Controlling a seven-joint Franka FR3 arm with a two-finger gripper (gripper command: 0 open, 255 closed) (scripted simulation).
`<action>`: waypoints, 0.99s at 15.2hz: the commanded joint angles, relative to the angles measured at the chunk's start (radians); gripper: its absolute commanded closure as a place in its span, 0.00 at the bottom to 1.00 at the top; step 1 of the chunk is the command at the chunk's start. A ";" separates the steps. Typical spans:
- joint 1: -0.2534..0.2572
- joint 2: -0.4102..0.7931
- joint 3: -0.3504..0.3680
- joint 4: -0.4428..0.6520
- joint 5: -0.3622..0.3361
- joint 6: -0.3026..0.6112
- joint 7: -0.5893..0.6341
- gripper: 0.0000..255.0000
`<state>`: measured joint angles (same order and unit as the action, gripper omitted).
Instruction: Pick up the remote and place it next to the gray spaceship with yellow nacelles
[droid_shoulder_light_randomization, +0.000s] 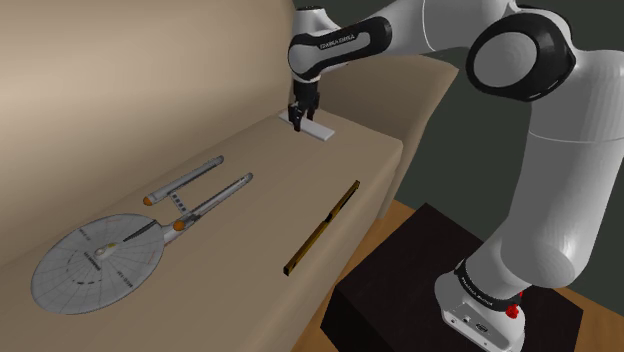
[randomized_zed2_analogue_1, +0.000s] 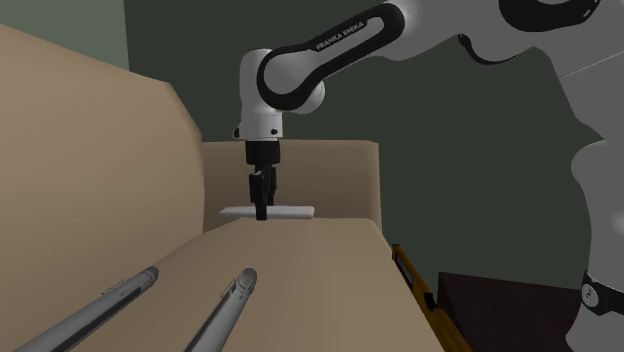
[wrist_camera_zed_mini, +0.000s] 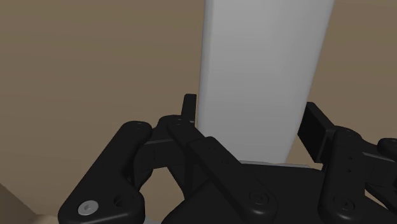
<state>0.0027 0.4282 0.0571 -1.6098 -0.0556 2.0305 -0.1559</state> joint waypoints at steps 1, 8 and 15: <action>-0.001 -0.009 0.000 0.015 0.001 -0.024 -0.002 1.00; -0.001 -0.033 0.001 0.075 0.004 -0.108 -0.006 1.00; 0.000 -0.047 0.002 0.149 0.006 -0.195 -0.009 1.00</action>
<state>0.0034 0.3873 0.0591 -1.4661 -0.0505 1.8462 -0.1632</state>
